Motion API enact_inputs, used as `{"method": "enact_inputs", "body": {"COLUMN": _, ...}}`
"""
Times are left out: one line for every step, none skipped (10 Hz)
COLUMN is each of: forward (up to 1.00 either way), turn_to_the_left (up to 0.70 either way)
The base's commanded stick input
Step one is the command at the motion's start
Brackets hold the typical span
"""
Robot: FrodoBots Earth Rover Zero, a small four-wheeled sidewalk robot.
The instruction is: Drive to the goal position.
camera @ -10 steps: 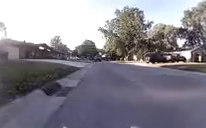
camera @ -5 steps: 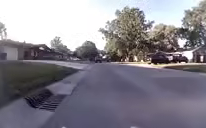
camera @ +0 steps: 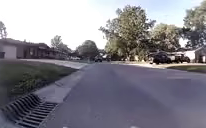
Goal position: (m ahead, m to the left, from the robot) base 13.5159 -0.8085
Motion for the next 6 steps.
{"method": "enact_inputs", "body": {"forward": 1.00, "turn_to_the_left": 0.00}}
{"method": "enact_inputs", "body": {"forward": 1.00, "turn_to_the_left": 0.00}}
{"method": "enact_inputs", "body": {"forward": 1.00, "turn_to_the_left": 0.00}}
{"method": "enact_inputs", "body": {"forward": 1.00, "turn_to_the_left": 0.00}}
{"method": "enact_inputs", "body": {"forward": 1.00, "turn_to_the_left": 0.00}}
{"method": "enact_inputs", "body": {"forward": 1.00, "turn_to_the_left": 0.00}}
